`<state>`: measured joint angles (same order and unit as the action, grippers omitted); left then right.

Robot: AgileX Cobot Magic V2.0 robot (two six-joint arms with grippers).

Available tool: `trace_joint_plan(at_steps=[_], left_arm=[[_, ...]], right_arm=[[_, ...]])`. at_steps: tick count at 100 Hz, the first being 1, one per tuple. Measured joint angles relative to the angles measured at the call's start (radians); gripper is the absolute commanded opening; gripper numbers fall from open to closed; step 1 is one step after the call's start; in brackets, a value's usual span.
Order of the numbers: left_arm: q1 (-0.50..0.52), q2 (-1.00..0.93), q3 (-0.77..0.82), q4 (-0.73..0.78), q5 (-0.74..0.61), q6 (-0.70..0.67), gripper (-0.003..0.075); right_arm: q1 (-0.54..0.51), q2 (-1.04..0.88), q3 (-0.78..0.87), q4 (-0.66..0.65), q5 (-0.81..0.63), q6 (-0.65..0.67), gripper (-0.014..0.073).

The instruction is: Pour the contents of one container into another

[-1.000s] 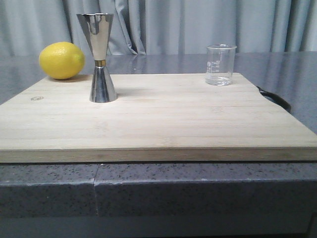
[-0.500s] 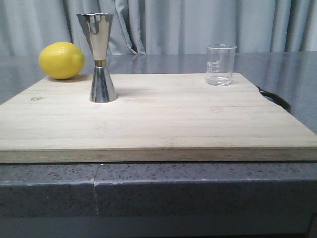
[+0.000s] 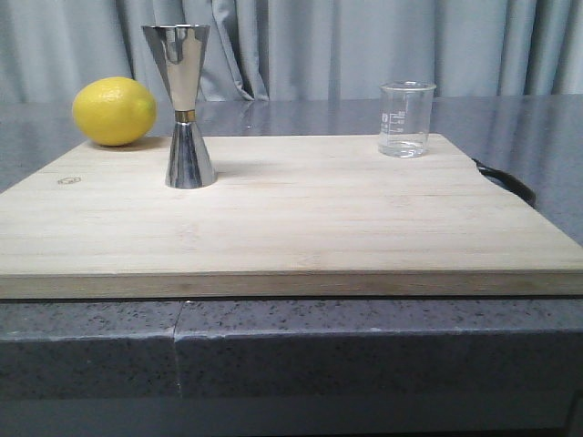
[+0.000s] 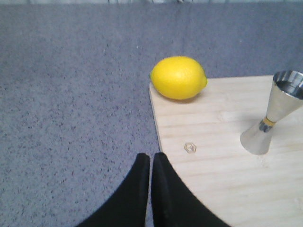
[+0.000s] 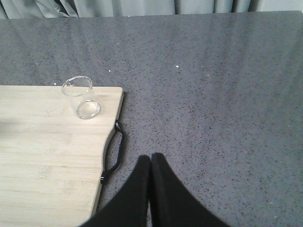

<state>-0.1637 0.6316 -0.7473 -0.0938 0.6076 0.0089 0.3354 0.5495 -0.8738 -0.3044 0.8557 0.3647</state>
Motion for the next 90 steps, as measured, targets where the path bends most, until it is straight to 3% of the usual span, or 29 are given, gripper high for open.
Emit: trace_joint_plan(at_steps=[20,44,66,90], left_arm=[[0.09,-0.231,0.322,-0.002,-0.281,0.0,-0.0019],[0.144,-0.463,0.662,-0.002,-0.48,0.0,-0.0019],[0.147,-0.625,0.74,-0.001,-0.506,0.0,-0.0019],[0.111,-0.636,0.744,0.008,-0.523,0.0,-0.0019]], right_arm=[[0.0,0.0,0.0,0.0,-0.001,0.0,-0.005],[0.0,0.0,0.0,0.0,-0.001,-0.002,-0.005],[0.0,0.0,0.0,0.0,-0.001,-0.002,-0.005],[0.0,0.0,0.0,-0.001,-0.002,-0.002,-0.005]])
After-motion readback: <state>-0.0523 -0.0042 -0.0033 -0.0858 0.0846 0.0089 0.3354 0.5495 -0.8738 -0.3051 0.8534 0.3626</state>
